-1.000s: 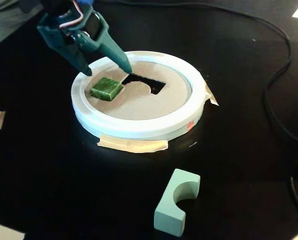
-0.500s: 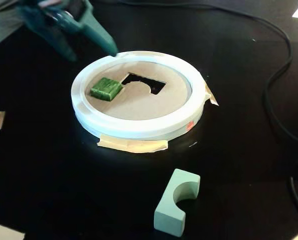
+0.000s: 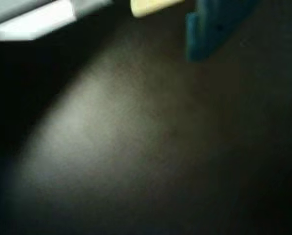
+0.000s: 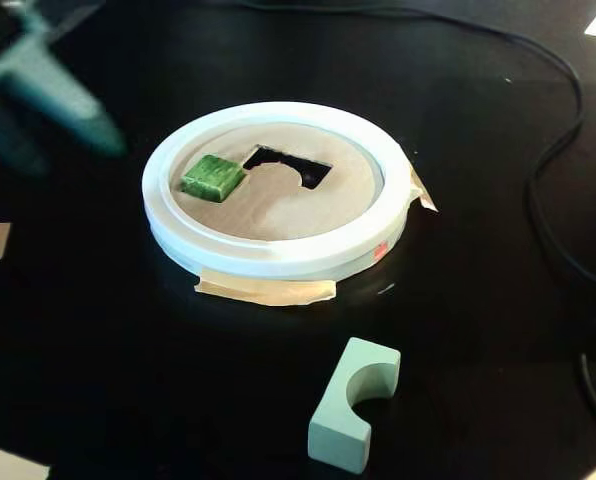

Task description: Pick up the square block and drop it in corresponding square shaped hole

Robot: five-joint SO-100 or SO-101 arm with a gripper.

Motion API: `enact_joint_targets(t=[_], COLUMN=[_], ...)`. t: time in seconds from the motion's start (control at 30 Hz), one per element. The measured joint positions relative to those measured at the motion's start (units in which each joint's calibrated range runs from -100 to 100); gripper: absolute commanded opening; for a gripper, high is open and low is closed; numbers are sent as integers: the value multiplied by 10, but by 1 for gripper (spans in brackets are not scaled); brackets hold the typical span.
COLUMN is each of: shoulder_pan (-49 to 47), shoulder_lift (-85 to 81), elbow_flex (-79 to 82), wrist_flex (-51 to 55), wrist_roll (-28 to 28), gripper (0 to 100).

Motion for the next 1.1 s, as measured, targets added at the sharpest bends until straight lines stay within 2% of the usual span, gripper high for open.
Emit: enact_joint_targets(t=[0.13,0.3,0.43,0.67,1.1], shoulder_pan=[76,130,136,149,147], shoulder_lift=[-209,-302,-318,-323,-323], elbow_flex=[119,199,232,321,419], wrist_flex=[0,0,-9,-79,-87], wrist_roll=[7,8,15,64,75], gripper=[77,77,77,78,77])
